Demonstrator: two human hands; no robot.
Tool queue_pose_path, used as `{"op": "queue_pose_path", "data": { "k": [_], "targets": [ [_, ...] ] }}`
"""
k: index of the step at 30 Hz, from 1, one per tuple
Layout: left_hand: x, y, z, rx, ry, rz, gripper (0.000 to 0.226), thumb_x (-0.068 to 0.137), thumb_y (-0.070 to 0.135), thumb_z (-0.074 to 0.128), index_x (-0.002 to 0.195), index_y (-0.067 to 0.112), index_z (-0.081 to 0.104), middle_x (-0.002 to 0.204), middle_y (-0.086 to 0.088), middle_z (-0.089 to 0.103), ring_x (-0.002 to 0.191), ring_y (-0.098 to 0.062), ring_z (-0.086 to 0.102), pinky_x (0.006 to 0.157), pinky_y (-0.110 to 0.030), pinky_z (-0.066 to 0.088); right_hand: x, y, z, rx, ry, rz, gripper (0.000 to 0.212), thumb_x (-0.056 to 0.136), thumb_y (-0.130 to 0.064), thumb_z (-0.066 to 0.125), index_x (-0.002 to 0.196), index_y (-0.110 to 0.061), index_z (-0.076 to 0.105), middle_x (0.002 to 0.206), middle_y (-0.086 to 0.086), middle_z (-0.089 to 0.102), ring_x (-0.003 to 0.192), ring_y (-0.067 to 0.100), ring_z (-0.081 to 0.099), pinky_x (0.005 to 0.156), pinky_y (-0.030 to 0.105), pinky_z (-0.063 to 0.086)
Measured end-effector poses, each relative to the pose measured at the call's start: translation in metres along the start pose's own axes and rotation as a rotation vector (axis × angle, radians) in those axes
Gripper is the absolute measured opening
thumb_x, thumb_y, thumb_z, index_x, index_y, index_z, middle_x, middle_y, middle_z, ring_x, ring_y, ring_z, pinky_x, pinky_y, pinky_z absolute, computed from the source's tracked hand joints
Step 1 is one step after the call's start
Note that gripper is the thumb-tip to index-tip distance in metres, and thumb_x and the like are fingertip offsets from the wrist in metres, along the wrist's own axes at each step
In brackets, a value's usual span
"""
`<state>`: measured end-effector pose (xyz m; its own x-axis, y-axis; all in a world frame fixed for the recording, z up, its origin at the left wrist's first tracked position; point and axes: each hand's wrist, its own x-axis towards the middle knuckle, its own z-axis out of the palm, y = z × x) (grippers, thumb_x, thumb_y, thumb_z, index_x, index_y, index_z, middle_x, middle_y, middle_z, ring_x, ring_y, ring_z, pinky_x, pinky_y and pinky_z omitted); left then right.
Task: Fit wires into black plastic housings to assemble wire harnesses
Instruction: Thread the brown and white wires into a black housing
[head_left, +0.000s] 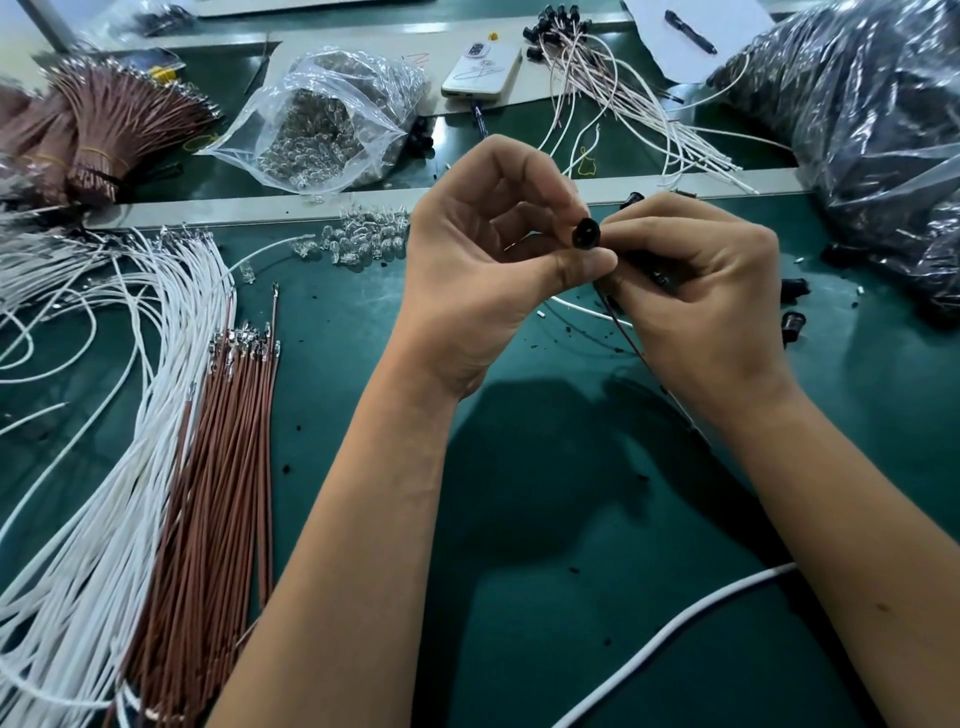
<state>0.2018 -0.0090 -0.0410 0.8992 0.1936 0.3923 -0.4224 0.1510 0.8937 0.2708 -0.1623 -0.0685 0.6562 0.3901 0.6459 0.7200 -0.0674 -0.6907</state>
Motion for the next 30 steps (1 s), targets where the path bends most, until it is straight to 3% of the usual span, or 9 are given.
{"op": "queue_pose_path", "data": {
  "k": [6, 12, 18, 22, 30],
  "targets": [
    [0.0003, -0.0023, -0.0007, 0.032, -0.006, -0.012, 0.043, 0.067, -0.017, 0.081, 0.098, 0.007, 0.064, 0.083, -0.005, 0.055, 0.079, -0.017, 0.053, 0.079, -0.034, 0.050, 0.0002, 0.0014, -0.0005, -0.032, 0.011, -0.012, 0.010, 0.091, -0.010, 0.076, 0.096, -0.003, 0.081, 0.090, 0.007, 0.074, 0.082, 0.021, 0.071, 0.070, 0.040, 0.056],
    [0.0001, -0.0049, -0.0014, 0.009, -0.002, -0.029, 0.033, 0.068, -0.018, 0.079, 0.090, 0.002, 0.066, 0.082, 0.006, 0.066, 0.075, -0.008, 0.061, 0.075, -0.023, 0.050, 0.0005, 0.0010, -0.0004, -0.041, 0.007, -0.010, 0.011, 0.093, -0.011, 0.077, 0.098, -0.003, 0.081, 0.091, 0.009, 0.075, 0.081, 0.023, 0.071, 0.068, 0.043, 0.055],
    [0.0005, -0.0070, -0.0027, -0.026, 0.045, -0.021, 0.028, 0.067, -0.017, 0.078, 0.084, 0.002, 0.066, 0.082, -0.005, 0.069, 0.078, -0.019, 0.061, 0.077, -0.028, 0.053, 0.0015, -0.0042, -0.0004, -0.050, 0.015, -0.022, 0.001, 0.093, -0.016, 0.078, 0.092, -0.016, 0.079, 0.085, 0.004, 0.073, 0.076, 0.017, 0.068, 0.066, 0.034, 0.053],
    [0.0000, -0.0076, -0.0037, -0.038, 0.029, -0.005, 0.028, 0.068, -0.020, 0.076, 0.083, 0.002, 0.066, 0.081, -0.007, 0.071, 0.076, -0.018, 0.065, 0.078, -0.029, 0.055, 0.0013, -0.0049, -0.0001, -0.051, 0.018, -0.017, 0.002, 0.092, -0.016, 0.079, 0.091, -0.017, 0.078, 0.084, 0.006, 0.073, 0.074, 0.021, 0.068, 0.064, 0.038, 0.052],
    [-0.0010, -0.0077, -0.0006, -0.052, 0.041, 0.014, 0.030, 0.067, -0.023, 0.074, 0.082, 0.002, 0.066, 0.078, -0.006, 0.071, 0.073, -0.016, 0.066, 0.077, -0.030, 0.056, 0.0015, -0.0030, -0.0015, -0.139, -0.036, -0.028, 0.018, 0.093, -0.012, 0.076, 0.079, -0.001, 0.073, 0.078, 0.011, 0.066, 0.069, 0.029, 0.061, 0.062, 0.043, 0.047]
  ]
}}
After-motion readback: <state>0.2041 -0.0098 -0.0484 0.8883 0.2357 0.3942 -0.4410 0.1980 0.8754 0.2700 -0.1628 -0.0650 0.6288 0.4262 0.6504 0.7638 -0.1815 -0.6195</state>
